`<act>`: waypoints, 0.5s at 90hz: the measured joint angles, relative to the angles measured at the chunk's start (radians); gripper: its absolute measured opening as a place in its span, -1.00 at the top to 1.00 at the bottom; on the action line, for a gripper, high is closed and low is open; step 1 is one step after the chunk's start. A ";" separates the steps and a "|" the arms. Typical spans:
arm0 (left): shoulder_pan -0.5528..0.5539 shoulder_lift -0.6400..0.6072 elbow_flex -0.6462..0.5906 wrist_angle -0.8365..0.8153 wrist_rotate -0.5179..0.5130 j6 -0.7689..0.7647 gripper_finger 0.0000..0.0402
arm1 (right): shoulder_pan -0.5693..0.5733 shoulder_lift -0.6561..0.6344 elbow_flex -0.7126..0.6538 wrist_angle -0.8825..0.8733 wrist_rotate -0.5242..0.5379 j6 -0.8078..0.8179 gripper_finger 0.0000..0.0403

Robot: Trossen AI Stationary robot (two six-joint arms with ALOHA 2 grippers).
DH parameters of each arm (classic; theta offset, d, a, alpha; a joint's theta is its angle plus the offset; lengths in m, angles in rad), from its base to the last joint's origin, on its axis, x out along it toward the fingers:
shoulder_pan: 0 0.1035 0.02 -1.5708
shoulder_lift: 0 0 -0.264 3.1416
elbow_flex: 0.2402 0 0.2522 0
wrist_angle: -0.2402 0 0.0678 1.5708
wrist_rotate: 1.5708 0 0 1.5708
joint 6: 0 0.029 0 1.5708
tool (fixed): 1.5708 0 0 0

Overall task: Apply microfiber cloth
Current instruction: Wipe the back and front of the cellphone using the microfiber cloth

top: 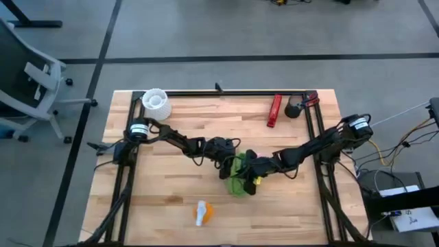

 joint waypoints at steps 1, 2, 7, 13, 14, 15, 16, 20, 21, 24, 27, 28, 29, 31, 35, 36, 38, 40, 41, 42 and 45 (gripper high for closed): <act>0.000 0.000 0.000 0.000 0.000 0.000 0.71 | 0.000 0.001 0.000 -0.007 0.002 0.003 1.00; 0.000 0.000 0.000 0.000 0.000 0.000 0.71 | 0.000 0.003 0.000 -0.015 0.005 0.007 1.00; 0.000 0.000 0.000 0.000 0.000 0.002 0.71 | 0.000 0.005 0.001 -0.091 0.032 0.031 1.00; 0.000 0.000 0.000 0.001 -0.001 0.008 0.71 | 0.000 0.008 0.000 -0.210 0.065 0.059 1.00; 0.000 0.000 0.000 0.001 -0.001 0.008 0.71 | 0.000 0.010 0.000 -0.226 0.070 0.063 1.00; 0.000 0.000 0.000 0.001 -0.001 0.009 0.71 | 0.000 0.013 0.000 -0.241 0.074 0.068 1.00; 0.000 0.000 0.000 0.001 -0.001 0.010 0.71 | 0.000 0.016 0.000 -0.254 0.078 0.074 1.00; 0.000 0.000 0.000 0.001 0.000 0.020 0.71 | 0.000 0.023 0.000 -0.302 0.098 0.100 1.00; 0.000 0.000 0.000 0.002 -0.001 0.023 0.71 | 0.000 0.024 0.000 -0.314 0.104 0.110 1.00; 0.000 0.000 0.000 0.003 -0.002 0.030 0.71 | 0.000 0.020 0.006 -0.353 0.115 0.126 1.00; 0.000 0.000 0.000 0.002 -0.002 0.034 0.71 | 0.001 0.017 0.005 -0.389 0.124 0.138 1.00; 0.000 0.000 0.000 0.002 -0.003 0.034 0.71 | 0.001 0.016 0.005 -0.398 0.126 0.143 1.00; 0.000 0.000 0.000 0.002 -0.003 0.034 0.71 | 0.001 0.015 0.005 -0.407 0.129 0.149 1.00; 0.000 0.000 0.000 0.001 -0.003 0.034 0.71 | 0.001 0.012 0.006 -0.430 0.132 0.158 1.00; 0.000 0.000 0.000 -0.003 -0.003 0.034 0.71 | 0.001 0.005 0.008 -0.477 0.144 0.184 1.00; 0.000 0.000 0.000 -0.004 -0.003 0.034 0.71 | 0.001 0.002 0.008 -0.493 0.150 0.190 1.00; 0.000 0.000 0.000 -0.008 -0.003 0.034 0.71 | 0.002 -0.007 0.008 -0.530 0.163 0.203 1.00; 0.000 -0.001 0.001 -0.014 -0.003 0.034 0.71 | 0.004 -0.017 0.008 -0.568 0.177 0.214 1.00; 0.000 -0.001 0.001 -0.018 -0.003 0.034 0.71 | 0.004 -0.022 0.007 -0.588 0.184 0.219 1.00; 0.000 -0.001 0.001 -0.023 -0.003 0.034 0.72 | 0.005 -0.026 0.006 -0.607 0.191 0.225 1.00; 0.000 -0.002 0.002 -0.032 -0.003 0.034 0.73 | 0.008 -0.038 0.004 -0.658 0.214 0.242 1.00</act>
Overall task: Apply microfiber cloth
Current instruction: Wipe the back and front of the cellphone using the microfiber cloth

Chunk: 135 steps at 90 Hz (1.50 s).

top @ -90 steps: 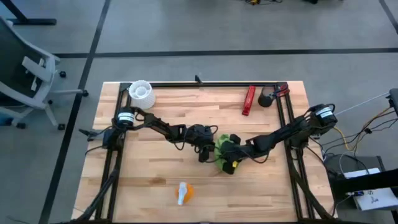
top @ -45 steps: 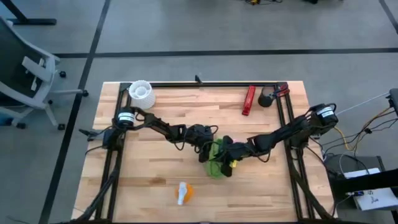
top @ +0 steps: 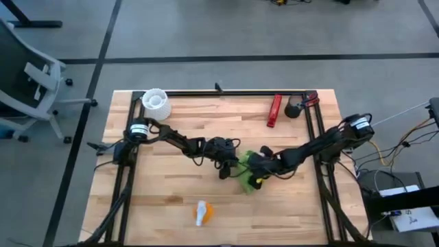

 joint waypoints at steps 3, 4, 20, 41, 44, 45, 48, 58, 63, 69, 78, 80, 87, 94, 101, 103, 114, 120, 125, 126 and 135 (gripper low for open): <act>0.000 0.000 0.000 -0.002 0.001 0.000 0.74 | 0.004 -0.017 0.000 -0.052 0.027 0.020 1.00; 0.000 0.000 0.000 -0.004 0.002 0.000 0.74 | 0.005 -0.023 -0.001 -0.071 0.036 0.025 1.00; -0.001 0.000 -0.002 -0.003 0.002 0.000 0.81 | 0.008 -0.091 -0.010 -0.366 0.130 0.135 1.00; -0.002 -0.015 -0.005 -0.013 0.004 0.000 0.87 | 0.021 -0.105 -0.007 -0.477 0.064 0.063 1.00; -0.001 -0.023 -0.007 -0.019 0.004 0.000 0.87 | 0.021 -0.108 -0.001 -0.507 0.035 0.041 1.00; -0.001 -0.026 -0.008 -0.023 0.004 0.000 0.87 | 0.021 -0.109 0.002 -0.519 0.026 0.037 1.00; -0.002 -0.036 -0.007 -0.041 0.006 0.002 0.88 | 0.021 -0.112 0.016 -0.567 -0.003 0.019 1.00; -0.001 -0.080 -0.008 -0.139 0.012 0.020 0.89 | 0.023 -0.126 0.077 -0.735 -0.048 -0.028 0.90; -0.001 -0.103 -0.008 -0.190 0.013 0.022 0.89 | 0.023 -0.131 0.113 -0.778 -0.061 -0.077 0.80; -0.001 -0.136 -0.010 -0.247 0.022 0.019 0.89 | 0.023 -0.138 0.150 -0.780 -0.059 -0.144 0.64; -0.002 -0.188 -0.011 -0.258 0.029 0.033 0.89 | 0.027 -0.139 0.188 -0.698 -0.018 -0.257 0.36; -0.002 -0.199 -0.011 -0.249 0.028 0.041 0.89 | 0.027 -0.138 0.190 -0.656 -0.008 -0.282 0.30; 0.000 -0.212 -0.008 -0.208 -0.015 0.066 0.89 | 0.034 -0.137 0.171 -0.461 0.004 -0.407 0.13; 0.002 -0.196 -0.010 -0.192 -0.070 0.071 0.89 | 0.041 -0.129 0.132 -0.253 0.002 -0.511 0.02; 0.005 -0.161 -0.010 -0.168 -0.082 0.065 0.89 | 0.043 -0.106 0.103 -0.114 0.003 -0.580 -0.04; 0.005 -0.147 -0.010 -0.150 -0.084 0.062 0.89 | 0.043 -0.097 0.097 -0.086 0.004 -0.595 -0.04; 0.002 -0.055 -0.009 -0.082 -0.093 0.045 0.89 | 0.043 -0.025 0.087 -0.018 0.011 -0.674 -0.05; 0.005 -0.018 -0.007 -0.054 -0.086 0.035 0.89 | 0.043 0.023 0.087 0.001 0.007 -0.714 -0.03; 0.006 0.010 -0.007 -0.027 -0.082 0.022 0.89 | 0.045 0.063 0.087 0.014 0.006 -0.730 -0.01; 0.006 0.015 -0.007 -0.027 -0.082 0.020 0.89 | 0.047 0.069 0.089 0.018 0.010 -0.736 -0.01; 0.006 0.045 -0.006 -0.028 -0.085 0.009 0.89 | 0.053 0.118 0.104 0.027 0.025 -0.762 0.01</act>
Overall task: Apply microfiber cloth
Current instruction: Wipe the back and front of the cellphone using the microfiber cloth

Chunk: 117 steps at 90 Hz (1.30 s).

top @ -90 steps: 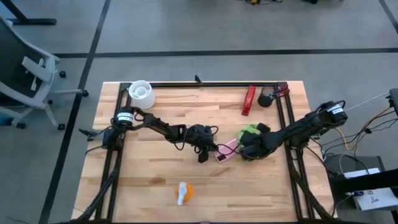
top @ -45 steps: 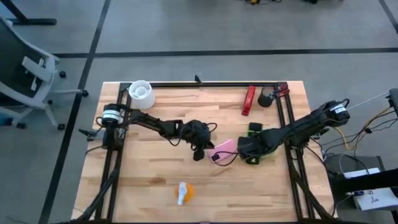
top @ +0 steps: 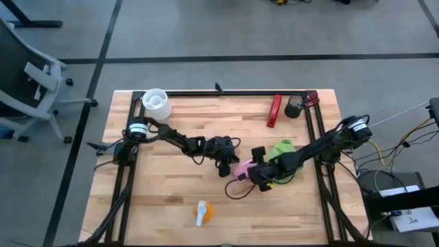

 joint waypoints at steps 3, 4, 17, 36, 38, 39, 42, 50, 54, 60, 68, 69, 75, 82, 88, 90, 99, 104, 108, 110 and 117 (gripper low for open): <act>0.000 0.006 0.000 0.000 0.000 -0.003 0.89 | 0.003 0.007 0.007 -0.006 0.005 0.000 0.01; 0.000 0.007 0.000 0.001 0.000 -0.004 0.89 | 0.005 0.008 0.009 -0.008 0.007 0.000 0.01; -0.001 0.008 -0.001 -0.004 0.002 -0.009 0.89 | 0.023 -0.019 0.064 -0.102 0.023 -0.022 0.01; 0.002 0.006 -0.003 0.007 0.003 0.003 0.89 | 0.072 -0.108 0.153 -0.281 0.013 0.005 0.03; 0.002 0.006 -0.003 0.007 0.003 0.003 0.89 | 0.078 -0.107 0.148 -0.285 0.003 0.009 0.03; 0.002 0.006 -0.003 0.007 0.003 0.003 0.89 | 0.080 -0.106 0.144 -0.284 -0.001 0.011 0.03; 0.002 0.006 -0.003 0.007 0.001 0.004 0.89 | 0.087 -0.105 0.134 -0.282 -0.007 0.014 0.03; 0.000 0.006 -0.004 0.016 0.004 0.005 0.89 | 0.096 -0.088 0.098 -0.242 0.004 0.020 0.03; 0.000 0.006 -0.005 0.023 0.004 0.005 0.89 | 0.095 -0.068 0.076 -0.212 0.005 0.027 0.03; -0.001 0.006 -0.005 0.026 0.001 0.006 0.89 | 0.090 -0.030 0.045 -0.163 0.011 0.027 0.03; -0.001 0.006 -0.005 0.029 0.003 0.006 0.89 | 0.090 0.010 0.032 -0.100 0.045 0.030 0.03; -0.001 0.006 -0.005 0.029 0.002 0.006 0.89 | 0.091 0.015 0.032 -0.098 0.055 0.030 0.03; -0.002 0.006 -0.005 0.031 0.003 0.006 0.89 | 0.096 0.038 0.034 -0.091 0.115 0.021 0.03; -0.003 0.006 -0.005 0.031 0.012 0.008 0.89 | 0.096 0.057 0.034 -0.075 0.155 -0.010 0.03; -0.004 0.006 -0.005 0.032 0.017 0.008 0.89 | 0.096 0.067 0.034 -0.057 0.195 -0.042 0.03; -0.005 0.006 -0.005 0.032 0.018 0.008 0.89 | 0.096 0.068 0.033 -0.050 0.211 -0.055 0.03; -0.007 0.006 -0.005 0.032 0.018 0.006 0.89 | 0.091 0.067 0.035 -0.042 0.265 -0.092 0.03; -0.008 0.006 -0.005 0.031 0.020 0.006 0.89 | 0.089 0.063 0.042 -0.050 0.274 -0.108 0.03; -0.008 0.006 -0.005 0.031 0.021 0.006 0.89 | 0.088 0.062 0.049 -0.062 0.284 -0.120 0.03; -0.008 0.006 -0.005 0.031 0.021 0.006 0.89 | 0.087 0.061 0.054 -0.064 0.284 -0.129 0.03; -0.008 0.006 -0.005 0.030 0.022 0.006 0.89 | 0.086 0.058 0.074 -0.059 0.280 -0.152 0.03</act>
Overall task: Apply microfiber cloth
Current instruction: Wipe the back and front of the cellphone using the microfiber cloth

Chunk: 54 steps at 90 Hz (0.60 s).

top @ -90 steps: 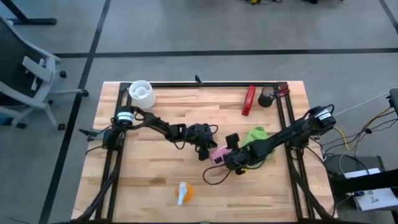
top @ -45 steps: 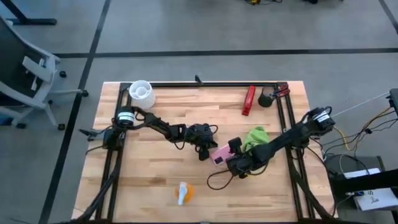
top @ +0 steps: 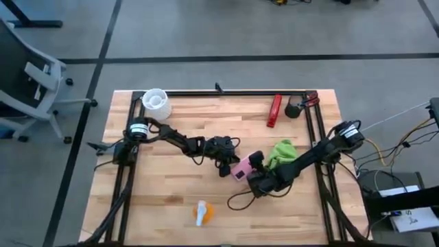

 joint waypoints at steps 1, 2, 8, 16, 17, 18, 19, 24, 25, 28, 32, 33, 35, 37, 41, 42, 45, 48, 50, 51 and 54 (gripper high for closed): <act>0.000 0.000 0.000 0.000 0.000 0.000 0.89 | 0.000 -0.001 0.003 0.002 0.000 -0.002 0.03; 0.000 0.000 0.000 0.000 0.000 0.000 0.89 | 0.000 -0.001 0.007 0.003 -0.001 -0.003 0.03; 0.000 0.000 0.000 0.000 0.001 0.000 0.89 | 0.001 -0.004 0.023 0.018 0.010 -0.015 0.03; -0.001 0.000 0.001 0.000 0.002 0.002 0.89 | -0.007 -0.004 0.043 0.021 0.061 -0.027 0.03; -0.001 0.000 0.001 0.000 0.002 0.003 0.89 | -0.008 -0.004 0.045 0.019 0.064 -0.028 0.03; -0.001 0.000 0.001 0.000 0.002 0.003 0.89 | -0.008 -0.004 0.046 0.018 0.066 -0.028 0.03; -0.001 0.000 0.001 -0.001 0.002 0.003 0.89 | -0.008 -0.004 0.048 0.016 0.066 -0.028 0.03; -0.001 0.000 0.001 -0.001 0.002 0.003 0.89 | -0.007 -0.004 0.058 0.013 0.049 -0.032 0.03; -0.001 0.000 0.001 -0.001 0.002 0.003 0.89 | -0.007 -0.004 0.060 0.012 0.045 -0.033 0.03; -0.002 0.000 0.001 -0.001 0.002 0.003 0.89 | -0.009 -0.004 0.065 0.003 0.031 -0.036 0.03; -0.002 0.000 0.001 -0.001 0.002 0.003 0.89 | -0.015 -0.004 0.067 -0.004 0.024 -0.036 0.04; -0.002 0.000 0.001 -0.001 0.002 0.003 0.89 | -0.016 -0.004 0.068 -0.005 0.024 -0.034 0.04; -0.002 0.000 0.001 -0.001 0.002 0.003 0.89 | -0.019 -0.004 0.068 -0.006 0.023 -0.032 0.04; -0.002 0.000 0.001 -0.001 0.002 0.003 0.89 | -0.023 -0.004 0.068 -0.009 0.018 -0.031 0.04; -0.002 0.000 0.001 -0.002 0.005 0.004 0.89 | -0.028 -0.004 0.068 -0.010 0.013 -0.031 0.04; -0.002 0.000 0.001 -0.002 0.006 0.005 0.89 | -0.028 -0.004 0.068 -0.010 0.012 -0.031 0.04; -0.002 0.000 0.001 -0.001 0.011 0.012 0.89 | -0.031 -0.004 0.068 -0.010 0.011 -0.032 0.04; -0.002 0.000 0.001 -0.001 0.017 0.019 0.89 | -0.033 -0.006 0.068 -0.014 0.011 -0.039 0.04; -0.002 0.000 0.001 0.000 0.021 0.022 0.89 | -0.035 -0.010 0.068 -0.016 0.011 -0.046 0.04; -0.002 0.000 0.001 0.000 0.022 0.023 0.89 | -0.036 -0.011 0.069 -0.017 0.012 -0.050 0.04; -0.002 0.000 0.001 0.000 0.022 0.027 0.89 | -0.043 -0.016 0.073 -0.019 0.017 -0.062 0.05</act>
